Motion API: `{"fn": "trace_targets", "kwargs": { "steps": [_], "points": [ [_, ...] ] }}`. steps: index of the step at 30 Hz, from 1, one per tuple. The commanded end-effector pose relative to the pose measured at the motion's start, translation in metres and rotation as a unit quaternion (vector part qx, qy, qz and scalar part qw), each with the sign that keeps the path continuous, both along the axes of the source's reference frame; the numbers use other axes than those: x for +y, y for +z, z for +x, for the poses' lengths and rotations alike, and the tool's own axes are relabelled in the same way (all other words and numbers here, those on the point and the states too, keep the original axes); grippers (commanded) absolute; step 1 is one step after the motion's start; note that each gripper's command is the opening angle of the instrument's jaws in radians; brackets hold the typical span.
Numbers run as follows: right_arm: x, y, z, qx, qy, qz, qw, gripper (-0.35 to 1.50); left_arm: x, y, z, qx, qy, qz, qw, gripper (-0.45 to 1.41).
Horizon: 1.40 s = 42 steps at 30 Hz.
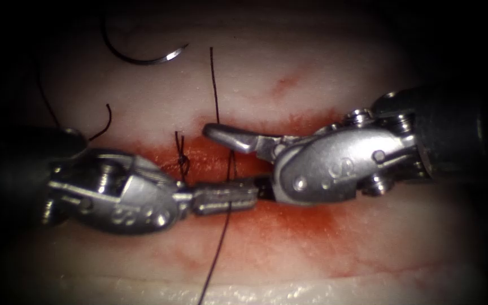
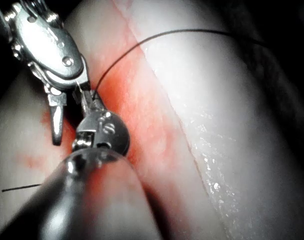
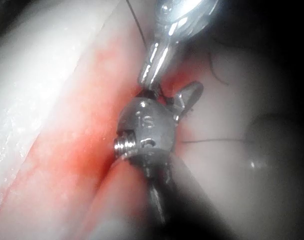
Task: Wound Closure
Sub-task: Hold suture in right hand to regrasp longer length of suture in left jaws
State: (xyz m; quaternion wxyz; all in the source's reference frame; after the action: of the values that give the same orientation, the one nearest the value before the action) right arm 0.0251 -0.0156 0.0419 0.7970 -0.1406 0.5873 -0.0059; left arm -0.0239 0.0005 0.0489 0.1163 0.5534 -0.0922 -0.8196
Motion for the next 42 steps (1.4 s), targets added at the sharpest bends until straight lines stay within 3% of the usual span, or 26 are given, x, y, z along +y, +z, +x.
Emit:
{"fn": "trace_targets", "kwargs": {
  "steps": [1, 2, 3, 7, 8, 10, 11, 12, 14, 24, 30, 34, 37, 42],
  "points": [
    [-0.0002, 0.0008, 0.0006, 0.013, -0.012, 0.001, 1.0, -0.23, -0.0002, 0.0004, -0.0005, 0.0, 0.001, -0.001, 1.0, -0.45],
    [-0.0002, 0.0008, 0.0006, 0.013, -0.012, 0.001, 1.0, -0.23, -0.0002, 0.0004, -0.0005, 0.0, 0.001, -0.001, 1.0, -0.45],
    [-0.0002, 0.0009, 0.0006, 0.017, -0.014, 0.0, 1.0, -0.35, -0.0002, 0.0004, -0.0005, 0.0, 0.001, -0.001, 1.0, -0.45],
    [0.0003, 0.0012, 0.0003, 0.015, -0.028, 0.005, 0.999, -0.35, -0.0005, 0.0001, -0.0005, -0.001, 0.002, -0.001, 1.0, -0.45],
    [0.0003, 0.0013, 0.0003, 0.014, -0.029, 0.005, 0.999, -0.35, -0.0005, 0.0001, -0.0004, -0.001, 0.002, 0.0, 1.0, -0.3],
    [0.0004, 0.0013, 0.0003, 0.009, -0.03, 0.007, 0.999, -0.35, -0.0005, 0.0, -0.0005, 0.001, 0.0, 0.002, 1.0, 0.29],
    [0.0006, 0.0014, 0.0002, 0.01, -0.03, 0.01, 0.999, -0.35, -0.0007, -0.0002, -0.0005, 0.0, -0.012, 0.024, 1.0, 0.71],
    [0.0006, 0.0014, 0.0002, 0.01, -0.03, 0.01, 0.999, -0.35, -0.0007, -0.0002, -0.0005, 0.0, -0.012, 0.024, 1.0, 0.71],
    [0.0008, 0.0016, 0.0, 0.006, -0.027, 0.01, 1.0, -0.35, -0.0009, -0.0004, -0.0006, -0.008, -0.022, 0.022, 0.999, 0.88],
    [0.0038, 0.0045, -0.0033, 0.034, 0.01, 0.067, 0.997, -0.35, -0.0033, -0.0026, -0.0012, -0.017, -0.016, 0.019, 1.0, 0.95],
    [0.0053, 0.0076, -0.0049, 0.046, 0.031, 0.104, 0.993, -0.35, -0.0051, -0.0035, -0.0016, -0.03, 0.001, 0.001, 1.0, 0.86],
    [0.0055, 0.0089, -0.0051, 0.049, 0.036, 0.116, 0.991, -0.35, -0.0055, -0.0035, -0.0019, -0.035, 0.01, -0.005, 0.999, 0.74],
    [0.0057, 0.0104, -0.0052, 0.05, 0.042, 0.127, 0.99, -0.35, -0.0062, -0.0036, -0.0022, -0.042, 0.034, -0.011, 0.998, 0.81],
    [0.0059, 0.0122, -0.0055, 0.054, 0.05, 0.138, 0.988, -0.35, -0.007, -0.0049, -0.0021, -0.06, 0.057, -0.03, 0.996, 0.76]
  ]
}}
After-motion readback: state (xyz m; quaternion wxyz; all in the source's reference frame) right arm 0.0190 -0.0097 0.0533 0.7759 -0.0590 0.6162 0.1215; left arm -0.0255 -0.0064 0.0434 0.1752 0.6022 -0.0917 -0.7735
